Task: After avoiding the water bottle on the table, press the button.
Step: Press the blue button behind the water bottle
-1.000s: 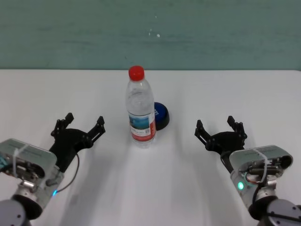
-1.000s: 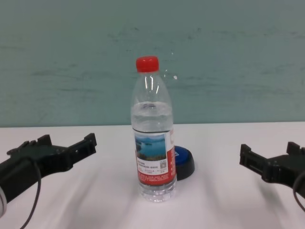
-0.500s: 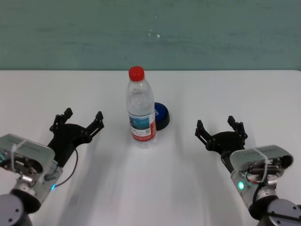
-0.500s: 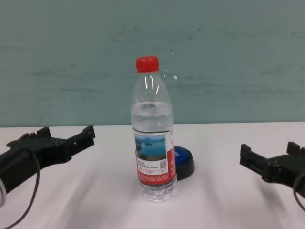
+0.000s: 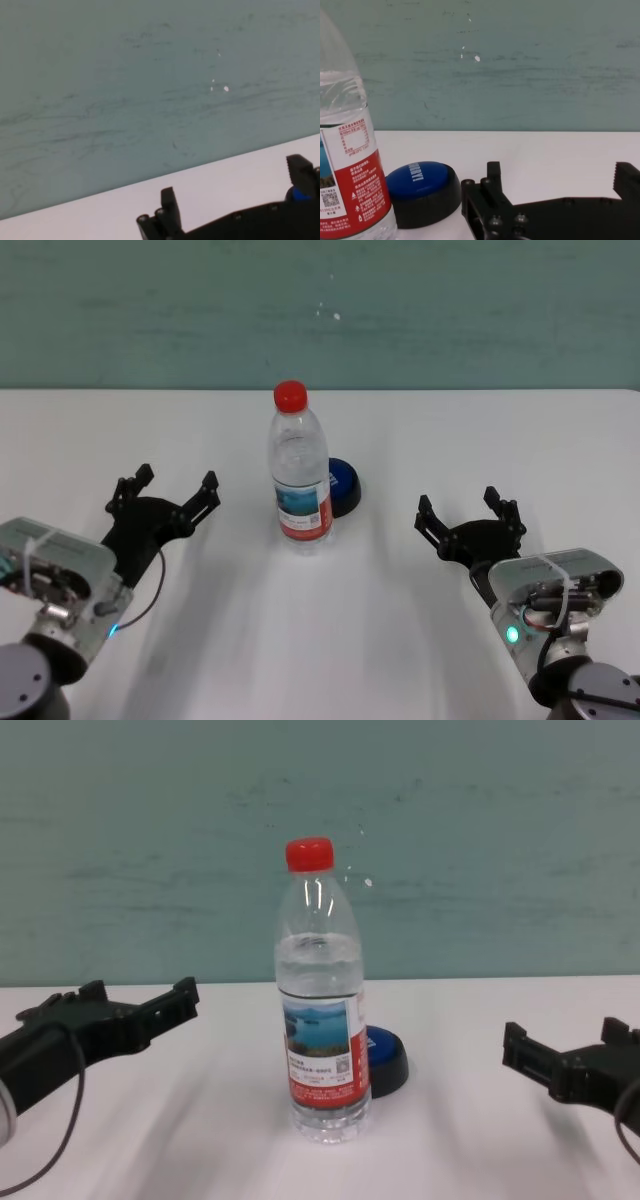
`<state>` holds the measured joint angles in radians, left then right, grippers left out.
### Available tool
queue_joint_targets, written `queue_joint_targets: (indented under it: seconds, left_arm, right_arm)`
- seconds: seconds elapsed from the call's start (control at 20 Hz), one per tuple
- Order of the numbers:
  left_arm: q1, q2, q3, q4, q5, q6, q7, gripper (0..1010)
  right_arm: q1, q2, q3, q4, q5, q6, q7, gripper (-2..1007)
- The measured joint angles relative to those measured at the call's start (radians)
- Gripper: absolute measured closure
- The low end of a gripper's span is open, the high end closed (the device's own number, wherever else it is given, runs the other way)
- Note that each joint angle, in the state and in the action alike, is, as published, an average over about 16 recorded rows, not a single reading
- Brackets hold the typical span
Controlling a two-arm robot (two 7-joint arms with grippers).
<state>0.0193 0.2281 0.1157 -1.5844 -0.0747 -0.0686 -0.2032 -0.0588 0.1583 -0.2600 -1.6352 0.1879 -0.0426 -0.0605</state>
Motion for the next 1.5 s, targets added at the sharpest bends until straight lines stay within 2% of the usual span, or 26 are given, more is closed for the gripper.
queue_joint_targets:
  seconds: [0.8, 1.5]
  left_arm:
    - [-0.045, -0.006, 0.012, 0.042, -0.004, 0.003, -0.004, 0]
    - [-0.098, -0.005, 0.039, 0.094, -0.004, 0.003, -0.020, 0]
  right_arm:
    - [0.000, 0.000, 0.000, 0.000, 0.000, 0.000, 0.000, 1]
    - [0.000, 0.000, 0.000, 0.000, 0.000, 0.000, 0.000, 1]
